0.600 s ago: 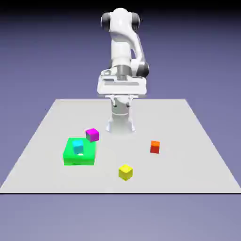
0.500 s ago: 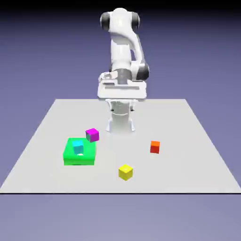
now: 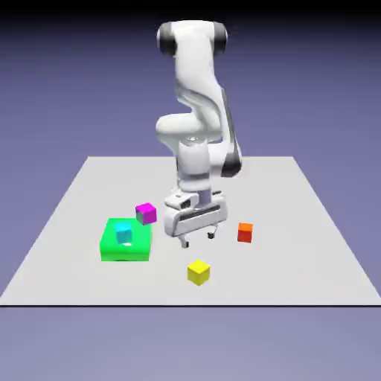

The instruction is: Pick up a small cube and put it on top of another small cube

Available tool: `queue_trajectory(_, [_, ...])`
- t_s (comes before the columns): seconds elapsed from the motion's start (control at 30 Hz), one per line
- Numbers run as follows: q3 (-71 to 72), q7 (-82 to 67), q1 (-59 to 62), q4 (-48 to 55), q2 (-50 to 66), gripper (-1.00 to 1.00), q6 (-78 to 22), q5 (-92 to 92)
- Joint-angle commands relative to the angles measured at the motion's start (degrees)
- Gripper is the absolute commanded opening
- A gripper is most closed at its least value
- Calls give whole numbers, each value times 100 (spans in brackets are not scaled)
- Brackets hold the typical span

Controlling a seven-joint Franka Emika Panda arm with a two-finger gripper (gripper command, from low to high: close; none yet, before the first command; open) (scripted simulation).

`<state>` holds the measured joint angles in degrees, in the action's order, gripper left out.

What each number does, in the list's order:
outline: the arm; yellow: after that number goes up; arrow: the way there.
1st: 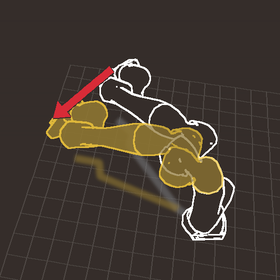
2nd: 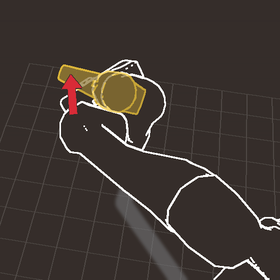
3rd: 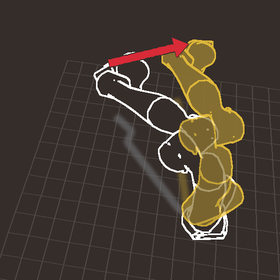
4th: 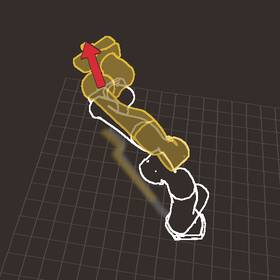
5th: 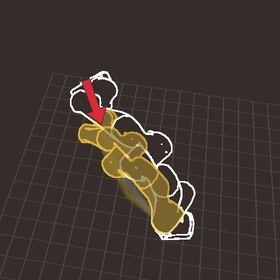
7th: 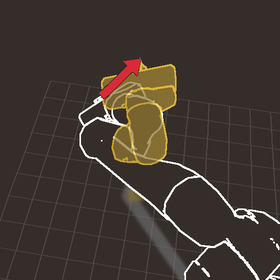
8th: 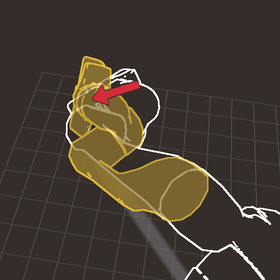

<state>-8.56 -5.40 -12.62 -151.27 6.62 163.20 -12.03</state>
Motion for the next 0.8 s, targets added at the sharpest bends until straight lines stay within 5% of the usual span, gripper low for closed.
queue_trajectory(0.0, [-45, -249, -61, 51, 205, 0, -56, -63])
queue_trajectory(0.3, [653, -1131, 408, 436, 1635, 0, 877, -1020])
queue_trajectory(0.33, [653, -1131, 408, 436, 1635, -100, 877, -1020])
queue_trajectory(0.77, [-334, -423, -925, -412, -337, -100, -243, 418])
